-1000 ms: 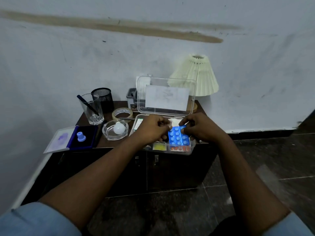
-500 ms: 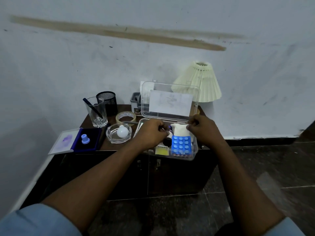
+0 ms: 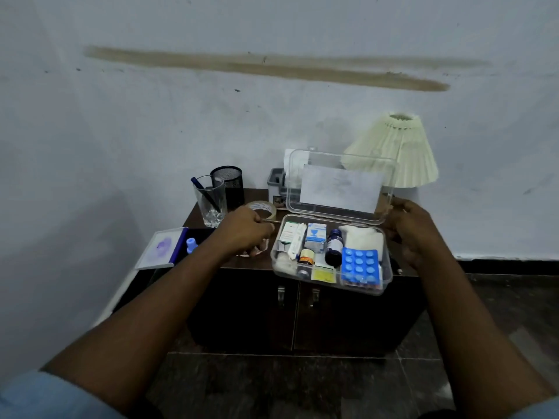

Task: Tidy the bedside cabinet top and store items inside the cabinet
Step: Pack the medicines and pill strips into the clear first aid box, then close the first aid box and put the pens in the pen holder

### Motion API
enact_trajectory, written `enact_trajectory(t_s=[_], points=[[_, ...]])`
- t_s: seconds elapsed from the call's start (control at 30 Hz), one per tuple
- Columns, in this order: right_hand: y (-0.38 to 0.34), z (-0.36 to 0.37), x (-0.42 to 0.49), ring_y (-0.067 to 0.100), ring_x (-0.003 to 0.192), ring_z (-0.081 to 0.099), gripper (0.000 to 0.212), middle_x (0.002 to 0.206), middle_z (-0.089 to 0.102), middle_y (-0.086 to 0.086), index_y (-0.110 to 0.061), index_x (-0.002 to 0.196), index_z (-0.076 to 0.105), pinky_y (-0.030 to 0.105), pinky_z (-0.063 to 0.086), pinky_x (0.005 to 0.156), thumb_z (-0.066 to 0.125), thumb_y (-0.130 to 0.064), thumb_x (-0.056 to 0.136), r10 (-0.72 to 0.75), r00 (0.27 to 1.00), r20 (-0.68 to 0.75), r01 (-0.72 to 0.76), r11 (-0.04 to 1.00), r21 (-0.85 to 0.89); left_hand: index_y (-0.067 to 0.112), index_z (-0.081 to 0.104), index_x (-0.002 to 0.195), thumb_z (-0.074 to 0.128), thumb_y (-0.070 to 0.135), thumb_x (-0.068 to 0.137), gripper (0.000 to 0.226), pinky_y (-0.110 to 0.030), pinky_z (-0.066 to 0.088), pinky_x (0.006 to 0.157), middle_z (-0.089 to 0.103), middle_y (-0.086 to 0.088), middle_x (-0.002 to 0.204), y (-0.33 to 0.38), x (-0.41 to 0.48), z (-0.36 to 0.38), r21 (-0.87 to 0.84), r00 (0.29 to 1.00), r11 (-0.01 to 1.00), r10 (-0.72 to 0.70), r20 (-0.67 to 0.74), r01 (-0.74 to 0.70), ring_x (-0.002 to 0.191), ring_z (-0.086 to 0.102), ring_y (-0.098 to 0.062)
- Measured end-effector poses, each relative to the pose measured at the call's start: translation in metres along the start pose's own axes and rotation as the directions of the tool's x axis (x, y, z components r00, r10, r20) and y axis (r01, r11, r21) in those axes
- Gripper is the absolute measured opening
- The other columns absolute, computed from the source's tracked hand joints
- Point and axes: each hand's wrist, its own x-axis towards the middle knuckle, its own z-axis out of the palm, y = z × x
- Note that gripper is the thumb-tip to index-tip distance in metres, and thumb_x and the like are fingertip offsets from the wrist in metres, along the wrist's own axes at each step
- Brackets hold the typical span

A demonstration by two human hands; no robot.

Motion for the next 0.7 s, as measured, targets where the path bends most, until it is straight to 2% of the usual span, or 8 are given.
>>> enact_trajectory(t_s=[0.07,0.13,0.27,0.37,0.43,0.5,0.6,0.7], points=[[-0.004,0.0,-0.001,0.021,0.06,0.052,0.022,0.068,0.07,0.008,-0.009,0.099,0.068,0.028,0.036,0.055,0.06,0.005,0.084,0.021,1.0,-0.023,-0.019,0.998,0.054,0.003,0.075,0.084,0.061,0.025,0.089,0.026,-0.016,0.035,0.035,0.075,-0.008,0.066,-0.003,-0.005,-0.006,-0.011,0.998,0.999,-0.034,0.051,0.034,0.039,0.058,-0.016],[-0.009,0.001,-0.006,0.022,0.059,0.05,0.011,0.067,0.064,0.009,-0.011,0.09,0.063,0.028,0.039,0.052,0.056,-0.003,0.093,0.028,0.999,-0.034,-0.024,0.993,0.116,0.003,0.074,0.09,0.061,0.023,0.093,0.024,-0.017,0.039,0.037,0.076,-0.009,0.068,-0.005,-0.01,-0.009,-0.044,0.994,0.996,-0.07,0.082,0.074,0.041,0.06,-0.017],[-0.019,0.003,-0.025,0.02,0.059,0.07,0.02,0.069,0.073,0.007,-0.008,0.088,0.067,0.025,0.055,0.052,0.048,-0.007,0.093,0.05,0.998,-0.03,-0.041,0.97,0.24,-0.003,0.068,0.103,0.057,0.014,0.096,0.022,-0.023,0.049,0.042,0.072,-0.014,0.074,-0.009,-0.024,-0.005,-0.101,0.975,0.981,-0.148,0.163,0.166,0.048,0.063,-0.022],[-0.022,-0.006,-0.033,0.025,0.071,0.069,0.021,0.077,0.073,0.008,-0.004,0.085,0.066,0.031,0.055,0.063,0.046,-0.011,0.087,0.086,0.993,-0.084,-0.063,0.968,0.243,-0.002,0.062,0.12,0.052,0.018,0.1,0.029,-0.031,0.055,0.054,0.066,-0.017,0.091,-0.013,-0.033,0.002,-0.217,0.958,0.945,-0.202,0.204,0.245,0.063,0.062,-0.027],[-0.021,-0.012,-0.035,0.028,0.079,0.065,0.025,0.09,0.071,0.01,-0.005,0.095,0.065,0.035,0.052,0.071,0.046,-0.019,0.087,0.092,0.991,-0.098,-0.076,0.985,0.158,0.001,0.06,0.123,0.048,0.029,0.104,0.036,-0.041,0.06,0.072,0.068,-0.017,0.107,-0.014,-0.038,0.007,-0.299,0.942,0.906,-0.231,0.244,0.3,0.085,0.067,-0.034],[-0.02,-0.015,-0.039,0.025,0.069,0.059,0.022,0.08,0.066,0.01,-0.008,0.088,0.064,0.033,0.048,0.066,0.049,-0.024,0.09,0.095,0.991,-0.09,-0.091,0.995,0.044,0.004,0.061,0.122,0.04,0.047,0.106,0.051,-0.046,0.059,0.088,0.069,-0.02,0.118,-0.014,-0.043,0.012,-0.366,0.923,0.866,-0.237,0.304,0.342,0.107,0.066,-0.04],[-0.014,-0.015,-0.046,0.023,0.056,0.048,0.014,0.068,0.058,0.013,-0.008,0.08,0.063,0.032,0.039,0.054,0.062,-0.02,0.087,0.087,0.995,-0.039,-0.093,0.973,-0.212,0.007,0.061,0.125,0.037,0.06,0.104,0.062,-0.045,0.058,0.09,0.068,-0.021,0.123,-0.013,-0.049,0.019,-0.44,0.917,0.824,-0.22,0.332,0.357,0.113,0.063,-0.042],[-0.004,-0.01,-0.047,0.028,0.069,0.068,0.019,0.08,0.071,0.013,-0.007,0.087,0.067,0.038,0.055,0.061,0.07,-0.026,0.087,0.096,0.995,0.008,-0.079,0.866,-0.493,0.006,0.06,0.13,0.046,0.05,0.104,0.053,-0.042,0.058,0.086,0.066,-0.022,0.125,-0.008,-0.053,0.026,-0.462,0.928,0.819,-0.214,0.306,0.341,0.11,0.064,-0.037]])
